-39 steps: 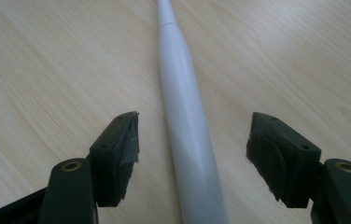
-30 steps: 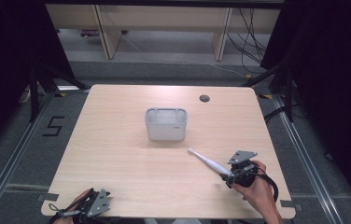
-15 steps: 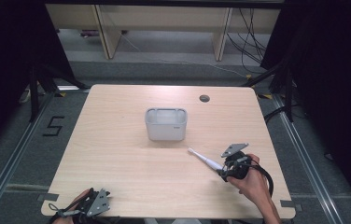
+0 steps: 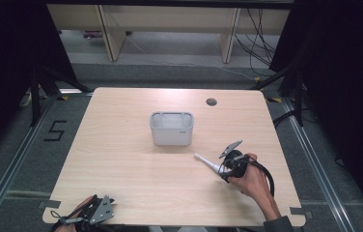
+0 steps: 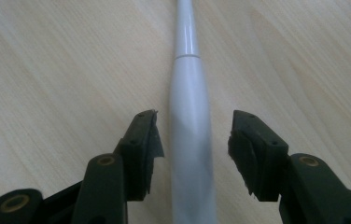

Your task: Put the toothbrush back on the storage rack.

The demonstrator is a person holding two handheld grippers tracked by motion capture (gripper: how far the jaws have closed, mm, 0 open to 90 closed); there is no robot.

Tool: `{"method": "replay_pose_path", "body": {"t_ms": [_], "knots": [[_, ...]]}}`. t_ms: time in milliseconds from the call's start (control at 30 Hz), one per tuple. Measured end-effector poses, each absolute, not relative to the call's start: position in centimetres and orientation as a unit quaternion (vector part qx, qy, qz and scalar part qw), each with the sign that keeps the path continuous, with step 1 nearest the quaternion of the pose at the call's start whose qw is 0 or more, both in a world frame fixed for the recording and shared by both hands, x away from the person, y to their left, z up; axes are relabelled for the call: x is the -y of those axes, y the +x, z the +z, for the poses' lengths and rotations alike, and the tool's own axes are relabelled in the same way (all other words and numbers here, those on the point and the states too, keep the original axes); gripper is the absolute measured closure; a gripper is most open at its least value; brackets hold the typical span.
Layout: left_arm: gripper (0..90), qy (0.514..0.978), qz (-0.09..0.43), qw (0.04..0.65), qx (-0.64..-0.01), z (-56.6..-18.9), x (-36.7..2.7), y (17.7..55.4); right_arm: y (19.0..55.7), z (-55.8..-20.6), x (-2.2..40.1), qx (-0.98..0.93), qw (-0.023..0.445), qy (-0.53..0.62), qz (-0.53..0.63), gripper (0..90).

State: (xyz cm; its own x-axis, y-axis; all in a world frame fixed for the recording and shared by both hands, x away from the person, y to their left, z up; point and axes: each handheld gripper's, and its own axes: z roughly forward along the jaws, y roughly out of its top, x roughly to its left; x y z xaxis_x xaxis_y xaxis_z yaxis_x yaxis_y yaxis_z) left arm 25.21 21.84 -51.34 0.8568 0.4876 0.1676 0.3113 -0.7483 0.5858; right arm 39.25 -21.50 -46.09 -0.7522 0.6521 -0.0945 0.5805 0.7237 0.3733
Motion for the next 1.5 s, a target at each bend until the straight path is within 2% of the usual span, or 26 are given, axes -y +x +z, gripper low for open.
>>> {"method": "replay_pose_path", "body": {"t_ms": [500, 1000, 1267, 1500], "knots": [[15.9, 0.923, 0.162, 0.277, -0.214, -51.5, -21.6, 25.2, 40.5, -46.7, 20.7, -0.932, 0.084, 0.334, 0.116, 62.5], [16.0, 0.924, 0.158, 0.278, -0.210, -51.4, -21.7, 25.1, 41.5, -47.2, 19.7, -0.942, 0.082, 0.320, 0.066, 65.6], [16.0, 0.923, 0.160, 0.278, -0.211, -51.3, -21.7, 25.1, 42.2, -47.5, 19.9, -0.941, 0.053, 0.329, 0.060, 66.0], [16.0, 0.923, 0.158, 0.283, -0.210, -51.3, -21.7, 25.0, 42.3, -47.4, 19.5, -0.943, 0.048, 0.327, 0.041, 66.2]]}}
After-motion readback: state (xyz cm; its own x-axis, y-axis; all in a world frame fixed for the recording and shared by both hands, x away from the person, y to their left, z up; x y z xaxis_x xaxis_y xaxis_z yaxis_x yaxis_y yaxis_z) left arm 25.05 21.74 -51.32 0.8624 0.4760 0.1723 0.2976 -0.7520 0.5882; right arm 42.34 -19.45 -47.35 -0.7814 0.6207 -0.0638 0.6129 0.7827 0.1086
